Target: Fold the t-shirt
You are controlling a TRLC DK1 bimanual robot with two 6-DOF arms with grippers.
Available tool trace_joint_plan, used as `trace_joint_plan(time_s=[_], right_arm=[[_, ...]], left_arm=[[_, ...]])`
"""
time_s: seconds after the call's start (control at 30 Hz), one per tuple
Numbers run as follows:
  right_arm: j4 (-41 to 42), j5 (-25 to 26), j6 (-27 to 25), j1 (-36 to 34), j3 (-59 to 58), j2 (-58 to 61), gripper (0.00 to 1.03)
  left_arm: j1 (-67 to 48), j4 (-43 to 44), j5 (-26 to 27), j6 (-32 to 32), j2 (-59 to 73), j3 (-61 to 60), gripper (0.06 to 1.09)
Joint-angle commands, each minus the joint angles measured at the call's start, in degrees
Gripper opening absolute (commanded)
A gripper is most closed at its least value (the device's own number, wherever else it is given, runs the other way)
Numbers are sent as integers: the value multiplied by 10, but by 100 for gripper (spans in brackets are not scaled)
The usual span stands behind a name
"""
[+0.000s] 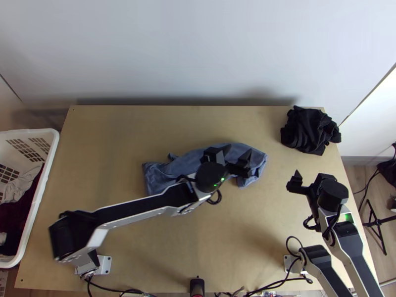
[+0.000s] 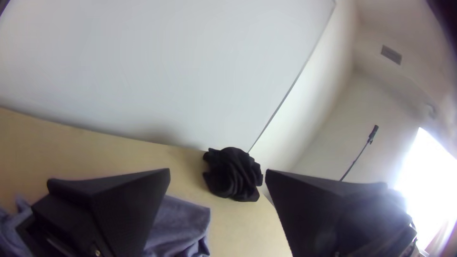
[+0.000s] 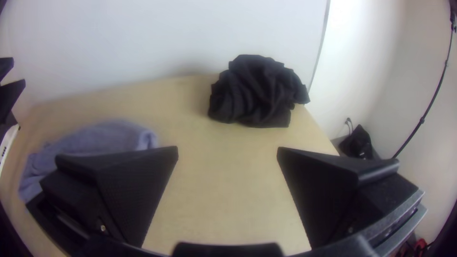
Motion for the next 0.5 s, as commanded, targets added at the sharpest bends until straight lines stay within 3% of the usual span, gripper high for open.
trace_joint_plan(time_s=[0.0,0.27,0.33,0.47], right_arm=[[-13,-20,2,21,5,2,97],[-62,-59,16,82,54,43,97],[-71,-67,22,104,70,61,97],[-92,-96,37,154,103,107,97]], left_arm=[[38,2,8,76,-94,-63,104],[141,-20,38,188,-287,-216,104],[156,-55,39,218,-333,-240,104],[202,-165,39,218,-383,-244,104]])
